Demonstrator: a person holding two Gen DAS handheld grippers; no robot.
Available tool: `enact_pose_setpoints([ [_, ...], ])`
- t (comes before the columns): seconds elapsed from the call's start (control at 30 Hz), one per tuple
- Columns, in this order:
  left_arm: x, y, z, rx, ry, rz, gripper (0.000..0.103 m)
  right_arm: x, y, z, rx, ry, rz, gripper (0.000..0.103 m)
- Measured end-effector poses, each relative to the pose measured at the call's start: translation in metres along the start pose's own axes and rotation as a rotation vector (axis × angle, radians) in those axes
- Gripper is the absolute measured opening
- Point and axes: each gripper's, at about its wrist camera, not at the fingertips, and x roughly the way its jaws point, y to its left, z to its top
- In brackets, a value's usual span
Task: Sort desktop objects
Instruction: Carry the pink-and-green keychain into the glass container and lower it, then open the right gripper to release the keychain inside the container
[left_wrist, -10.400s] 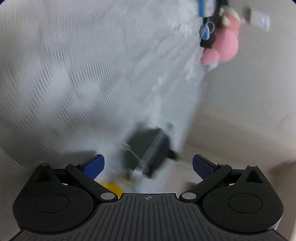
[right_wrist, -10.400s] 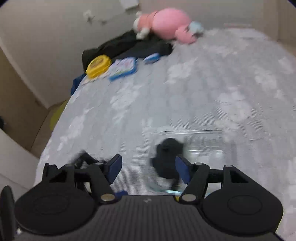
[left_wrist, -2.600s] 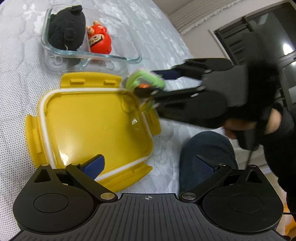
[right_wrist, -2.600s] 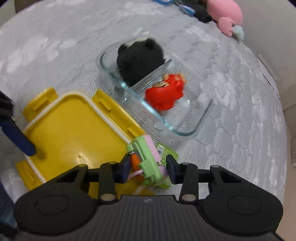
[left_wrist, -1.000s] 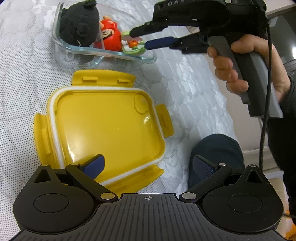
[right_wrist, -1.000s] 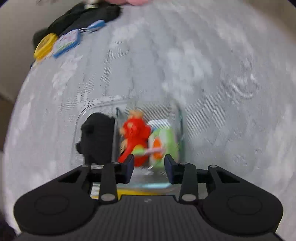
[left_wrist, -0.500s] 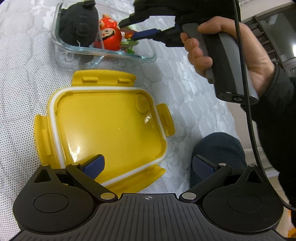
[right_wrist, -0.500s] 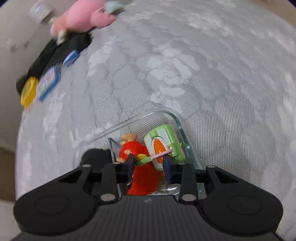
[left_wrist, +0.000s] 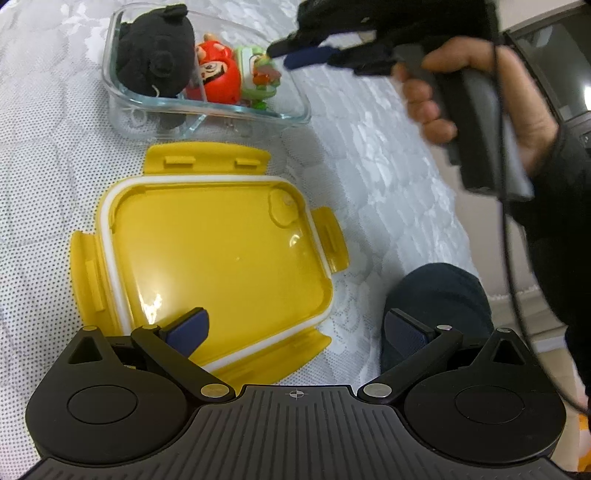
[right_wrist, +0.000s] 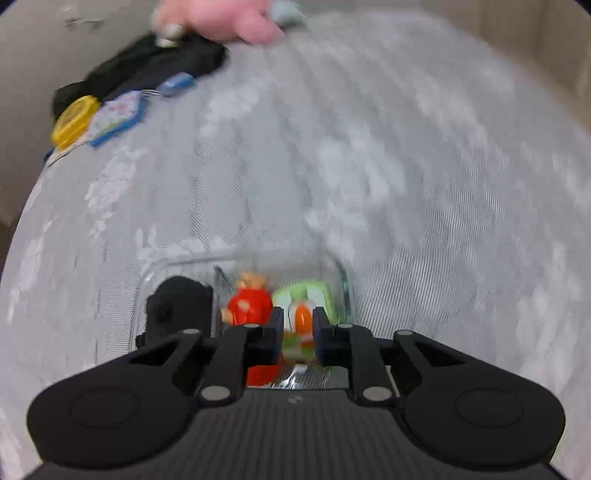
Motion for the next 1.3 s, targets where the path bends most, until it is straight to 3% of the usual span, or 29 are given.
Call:
enact_pose_setpoints([
  [0.07, 0.000, 0.001, 0.000, -0.004, -0.001, 0.002, 0.103, 0.012, -0.001, -0.005, 0.016, 0.011, -0.012, 0.019],
  [0.27, 0.001, -0.003, 0.001, 0.012, 0.004, 0.011, 0.103, 0.013, 0.016, -0.016, -0.145, -0.021, -0.070, 0.020],
  [0.33, 0.001, -0.002, 0.001, 0.012, 0.005, 0.011, 0.103, 0.021, 0.016, -0.015, -0.162, -0.014, -0.094, 0.033],
  [0.43, 0.001, 0.000, 0.001, 0.002, 0.006, 0.014, 0.103, 0.026, 0.010, -0.011, -0.109, -0.017, -0.071, 0.032],
  [0.53, 0.001, 0.001, 0.001, -0.003, 0.003, 0.023, 0.103, 0.020, 0.006, -0.008, -0.086, -0.019, -0.049, 0.021],
  [0.7, 0.002, 0.001, 0.001, 0.006, 0.004, 0.020, 0.103, -0.005, 0.001, 0.001, -0.031, -0.098, 0.032, 0.021],
  [0.9, 0.001, 0.004, 0.001, -0.011, -0.004, 0.028, 0.103, 0.023, 0.011, -0.006, -0.087, -0.021, 0.008, 0.021],
  [1.2, 0.001, 0.003, 0.002, -0.010, -0.003, 0.028, 0.103, 0.028, 0.033, -0.011, -0.241, -0.061, -0.075, 0.018],
  [1.3, 0.000, 0.004, 0.002, -0.017, -0.013, 0.028, 0.103, 0.016, 0.031, -0.005, -0.208, -0.108, -0.037, 0.020],
])
